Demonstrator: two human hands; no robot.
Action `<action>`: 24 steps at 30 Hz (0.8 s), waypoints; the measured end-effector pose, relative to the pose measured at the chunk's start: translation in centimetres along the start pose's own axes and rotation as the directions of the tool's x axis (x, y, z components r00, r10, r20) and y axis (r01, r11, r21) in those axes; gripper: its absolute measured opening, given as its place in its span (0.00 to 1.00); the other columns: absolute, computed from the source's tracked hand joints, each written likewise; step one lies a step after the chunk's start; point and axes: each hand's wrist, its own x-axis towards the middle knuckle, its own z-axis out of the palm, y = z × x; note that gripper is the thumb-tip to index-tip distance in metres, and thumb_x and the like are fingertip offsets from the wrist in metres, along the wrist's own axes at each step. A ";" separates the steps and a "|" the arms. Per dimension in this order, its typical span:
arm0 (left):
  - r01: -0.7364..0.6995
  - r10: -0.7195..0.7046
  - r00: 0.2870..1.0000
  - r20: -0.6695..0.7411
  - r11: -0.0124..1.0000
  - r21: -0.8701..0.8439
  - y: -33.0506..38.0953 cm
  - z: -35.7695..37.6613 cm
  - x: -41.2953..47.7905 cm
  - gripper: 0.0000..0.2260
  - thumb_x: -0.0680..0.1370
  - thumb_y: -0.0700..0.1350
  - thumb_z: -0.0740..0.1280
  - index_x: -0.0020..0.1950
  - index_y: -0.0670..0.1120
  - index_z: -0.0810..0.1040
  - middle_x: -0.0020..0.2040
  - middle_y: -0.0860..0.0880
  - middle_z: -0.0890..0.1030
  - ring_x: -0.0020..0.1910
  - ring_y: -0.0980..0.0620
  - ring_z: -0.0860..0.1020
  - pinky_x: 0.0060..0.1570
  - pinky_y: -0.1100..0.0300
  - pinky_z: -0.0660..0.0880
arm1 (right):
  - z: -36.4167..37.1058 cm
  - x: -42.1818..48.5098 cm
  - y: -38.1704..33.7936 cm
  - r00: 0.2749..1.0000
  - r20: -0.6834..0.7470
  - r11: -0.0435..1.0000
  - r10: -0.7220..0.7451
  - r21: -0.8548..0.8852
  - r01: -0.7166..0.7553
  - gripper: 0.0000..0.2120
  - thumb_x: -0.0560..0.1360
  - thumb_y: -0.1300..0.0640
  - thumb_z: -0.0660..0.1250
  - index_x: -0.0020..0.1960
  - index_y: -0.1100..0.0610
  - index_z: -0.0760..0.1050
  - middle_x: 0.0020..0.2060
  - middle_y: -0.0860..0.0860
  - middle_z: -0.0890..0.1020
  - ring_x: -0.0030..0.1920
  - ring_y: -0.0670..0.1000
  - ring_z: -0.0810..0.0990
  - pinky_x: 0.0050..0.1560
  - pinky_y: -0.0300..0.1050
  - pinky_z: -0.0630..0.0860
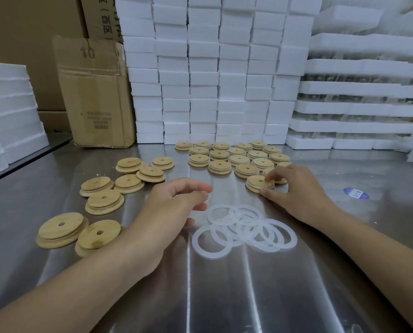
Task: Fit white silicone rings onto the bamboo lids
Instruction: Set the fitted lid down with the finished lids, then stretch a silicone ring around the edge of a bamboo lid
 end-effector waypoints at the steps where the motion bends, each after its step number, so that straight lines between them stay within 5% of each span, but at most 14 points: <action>1: -0.004 0.004 1.000 -0.002 1.000 0.002 0.0 0.0 0.0 0.09 0.81 0.45 0.72 0.48 0.59 0.89 0.48 0.58 0.88 0.49 0.61 0.86 0.47 0.56 0.78 | -0.1 0.0 0.0 1.000 -0.011 1.000 0.002 0.016 -0.002 0.11 0.74 0.45 0.78 0.51 0.48 0.82 0.50 0.49 0.82 0.56 0.53 0.78 0.58 0.51 0.75; 5: -0.046 0.046 0.999 -0.018 0.998 0.034 0.2 -0.1 0.1 0.10 0.81 0.44 0.72 0.47 0.59 0.89 0.47 0.57 0.88 0.47 0.61 0.86 0.43 0.58 0.77 | -0.1 -0.1 -0.3 1.000 -0.011 0.999 0.013 0.033 -0.013 0.09 0.74 0.48 0.78 0.45 0.49 0.80 0.46 0.49 0.80 0.53 0.53 0.77 0.55 0.50 0.74; 8: -0.182 0.211 0.974 -0.082 0.947 0.265 0.0 -1.0 0.8 0.11 0.81 0.43 0.71 0.49 0.60 0.87 0.47 0.55 0.86 0.45 0.61 0.82 0.44 0.64 0.76 | -0.1 -0.1 -0.8 0.999 -0.037 0.998 -0.008 0.064 0.011 0.05 0.76 0.50 0.76 0.45 0.48 0.81 0.45 0.47 0.81 0.52 0.51 0.78 0.52 0.48 0.74; 9: -0.228 0.294 0.952 -0.088 0.869 0.439 -0.1 -1.6 1.2 0.10 0.81 0.44 0.71 0.54 0.60 0.85 0.52 0.58 0.85 0.51 0.61 0.81 0.52 0.61 0.76 | -0.1 -0.2 -1.0 0.998 -0.058 0.997 -0.024 0.076 0.028 0.04 0.76 0.51 0.75 0.45 0.48 0.82 0.44 0.46 0.82 0.51 0.50 0.78 0.49 0.46 0.73; 12: -0.177 0.421 0.907 -0.022 0.428 0.886 -0.2 -4.2 2.3 0.20 0.81 0.49 0.67 0.73 0.61 0.75 0.74 0.58 0.73 0.74 0.52 0.69 0.71 0.48 0.67 | -0.3 -0.4 -2.1 0.993 -0.096 0.992 -0.066 0.097 0.075 0.02 0.77 0.52 0.74 0.45 0.49 0.84 0.42 0.43 0.82 0.48 0.44 0.78 0.45 0.42 0.72; 17: 0.167 0.044 0.983 -0.177 0.182 0.969 -0.7 -7.3 3.9 0.29 0.84 0.62 0.60 0.84 0.59 0.59 0.86 0.42 0.56 0.84 0.33 0.55 0.82 0.36 0.50 | -0.3 -1.3 -3.7 0.986 -0.034 0.978 -0.163 0.130 0.166 0.05 0.78 0.52 0.73 0.44 0.48 0.84 0.41 0.39 0.82 0.48 0.37 0.77 0.45 0.30 0.68; 19: 0.203 -0.066 0.979 -0.194 0.173 0.964 -0.8 -7.3 3.8 0.26 0.85 0.62 0.56 0.82 0.56 0.63 0.82 0.40 0.64 0.81 0.32 0.60 0.78 0.36 0.60 | -0.4 -1.6 -4.1 0.981 0.008 0.969 -0.193 0.158 0.189 0.05 0.78 0.52 0.73 0.45 0.49 0.86 0.40 0.38 0.82 0.50 0.36 0.77 0.46 0.31 0.69; 21: 0.151 -0.030 0.989 -0.148 0.240 0.959 -0.8 -7.4 3.7 0.20 0.86 0.55 0.58 0.78 0.53 0.70 0.75 0.44 0.72 0.75 0.37 0.68 0.70 0.41 0.72 | -0.5 -1.8 -4.3 0.973 0.072 0.960 -0.221 0.195 0.203 0.04 0.79 0.52 0.73 0.48 0.48 0.88 0.43 0.37 0.83 0.51 0.36 0.77 0.50 0.35 0.71; 24: 0.126 -0.030 0.992 -0.123 0.342 0.931 -0.3 -8.2 3.8 0.23 0.84 0.49 0.62 0.80 0.56 0.70 0.79 0.47 0.67 0.78 0.40 0.65 0.73 0.40 0.70 | -0.3 -2.0 -4.4 0.952 0.152 0.949 -0.264 0.217 0.229 0.07 0.80 0.49 0.72 0.53 0.46 0.88 0.48 0.36 0.84 0.54 0.39 0.78 0.58 0.39 0.72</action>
